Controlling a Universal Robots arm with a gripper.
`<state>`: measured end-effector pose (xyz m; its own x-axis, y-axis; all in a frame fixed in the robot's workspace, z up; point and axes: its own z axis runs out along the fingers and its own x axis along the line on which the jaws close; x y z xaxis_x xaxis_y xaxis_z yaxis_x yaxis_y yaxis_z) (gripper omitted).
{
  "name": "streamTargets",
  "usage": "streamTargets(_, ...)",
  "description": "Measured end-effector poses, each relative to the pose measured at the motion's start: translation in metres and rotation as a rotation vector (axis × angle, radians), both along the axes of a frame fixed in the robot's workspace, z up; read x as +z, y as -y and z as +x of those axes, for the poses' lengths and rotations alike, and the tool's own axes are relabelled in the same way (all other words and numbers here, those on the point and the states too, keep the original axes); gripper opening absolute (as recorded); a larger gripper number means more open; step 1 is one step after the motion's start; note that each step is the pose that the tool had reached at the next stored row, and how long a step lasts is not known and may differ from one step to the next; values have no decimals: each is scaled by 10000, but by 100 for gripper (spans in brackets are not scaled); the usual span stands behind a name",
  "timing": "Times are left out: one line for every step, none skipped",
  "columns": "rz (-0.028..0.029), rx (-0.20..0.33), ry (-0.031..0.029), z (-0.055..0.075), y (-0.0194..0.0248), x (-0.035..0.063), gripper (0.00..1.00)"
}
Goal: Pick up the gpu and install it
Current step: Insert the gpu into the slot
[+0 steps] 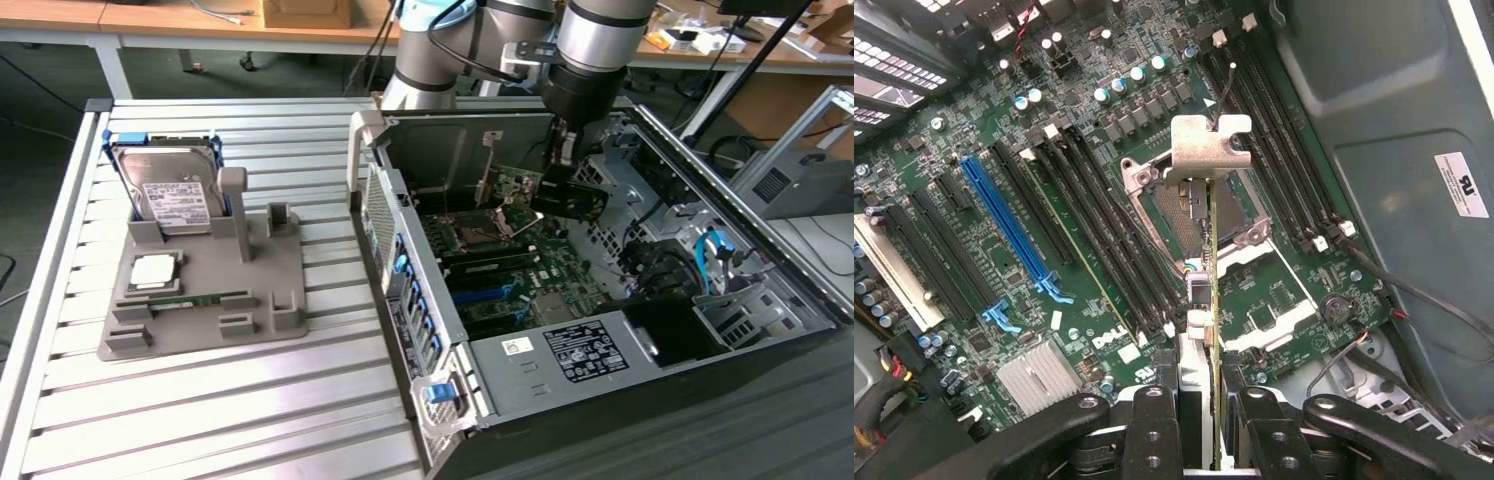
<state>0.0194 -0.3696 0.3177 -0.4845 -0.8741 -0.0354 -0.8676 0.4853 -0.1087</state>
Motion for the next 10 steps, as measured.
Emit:
streamTargets(0,25,0,0,0,0,27)
streamTargets(0,46,0,0,0,0,27)
streamTargets(0,64,0,0,0,0,27)
streamTargets(0,84,0,0,0,0,27)
streamTargets(0,101,0,0,0,0,27)
streamTargets(0,121,0,0,0,0,27)
streamTargets(0,140,0,0,0,0,27)
streamTargets(0,160,0,0,0,0,27)
streamTargets(0,181,0,0,0,0,27)
streamTargets(-1,197,0,0,0,0,27)
